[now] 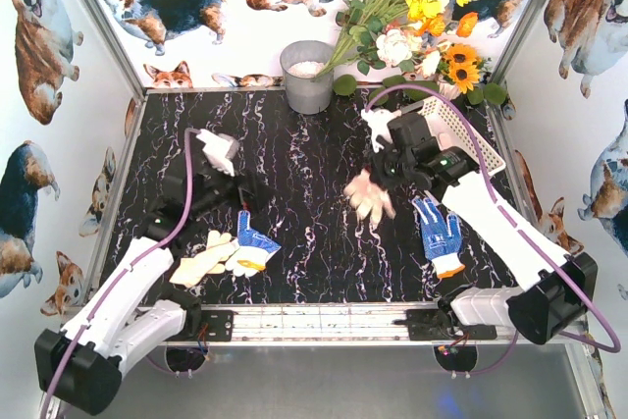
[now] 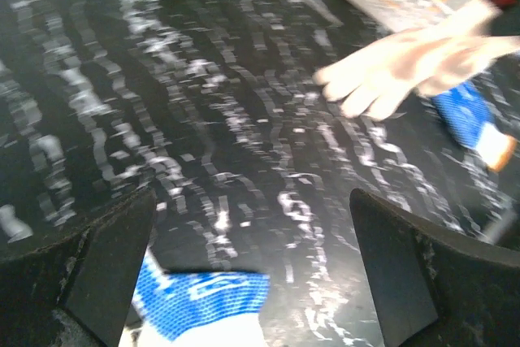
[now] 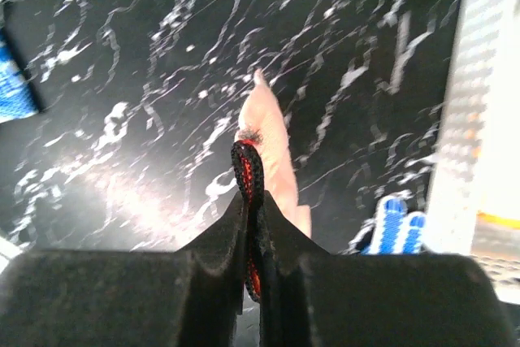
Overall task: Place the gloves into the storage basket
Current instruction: Pick up the glove from the center of the board, then turn over the glove at the center of the board.
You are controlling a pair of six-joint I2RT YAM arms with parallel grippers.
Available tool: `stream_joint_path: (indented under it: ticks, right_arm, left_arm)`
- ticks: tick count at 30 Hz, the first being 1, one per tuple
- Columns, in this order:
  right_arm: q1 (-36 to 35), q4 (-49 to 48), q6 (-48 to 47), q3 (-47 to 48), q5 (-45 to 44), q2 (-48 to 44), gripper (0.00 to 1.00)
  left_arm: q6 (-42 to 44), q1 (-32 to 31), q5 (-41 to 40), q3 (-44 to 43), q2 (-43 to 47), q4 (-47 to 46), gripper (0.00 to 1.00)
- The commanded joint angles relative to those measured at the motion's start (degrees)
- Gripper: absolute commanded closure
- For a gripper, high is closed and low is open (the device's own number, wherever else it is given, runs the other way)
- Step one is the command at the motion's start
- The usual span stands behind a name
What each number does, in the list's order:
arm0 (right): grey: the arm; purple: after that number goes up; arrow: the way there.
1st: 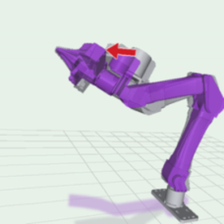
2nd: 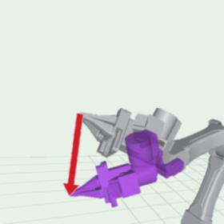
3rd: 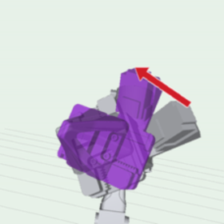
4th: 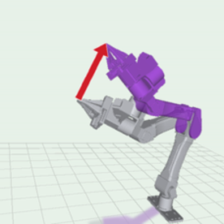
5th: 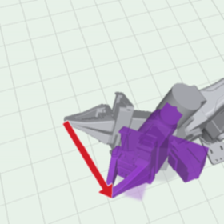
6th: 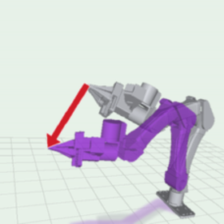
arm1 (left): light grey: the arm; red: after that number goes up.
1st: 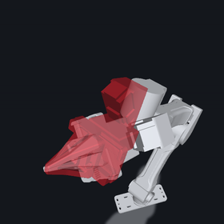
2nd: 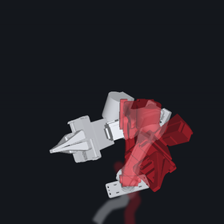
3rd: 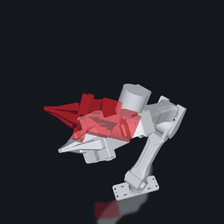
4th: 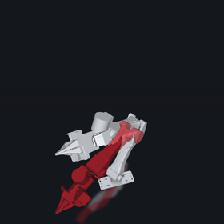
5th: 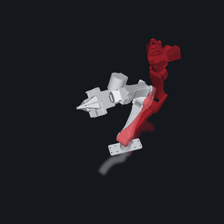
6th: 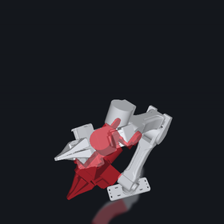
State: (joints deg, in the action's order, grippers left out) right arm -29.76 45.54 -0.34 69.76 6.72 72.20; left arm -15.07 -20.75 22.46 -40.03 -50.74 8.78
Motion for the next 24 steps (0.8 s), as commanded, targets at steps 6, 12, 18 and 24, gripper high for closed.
stream_joint_path:
  ticks: [6, 12, 18, 24]
  right_arm:
    - [-4.67, -17.34, -14.51, -5.17, -4.38, 5.10, 1.00]
    - [-13.03, -18.50, -10.51, -8.89, 0.78, 12.10, 1.00]
    - [-18.82, -17.21, -3.53, -12.22, 2.67, 14.74, 1.00]
    - [-20.33, -14.72, 5.25, -15.49, 3.03, 10.81, 0.80]
  left_arm:
    - [2.77, 5.63, -15.25, 0.73, 2.27, 4.72, 0.00]
    - [2.68, 5.64, -14.50, 1.01, 1.67, 4.77, 0.00]
    - [2.51, 5.64, -14.15, 1.09, 0.89, 4.80, 0.00]
    - [2.14, 5.64, -13.92, 0.99, -0.11, 5.89, 0.00]
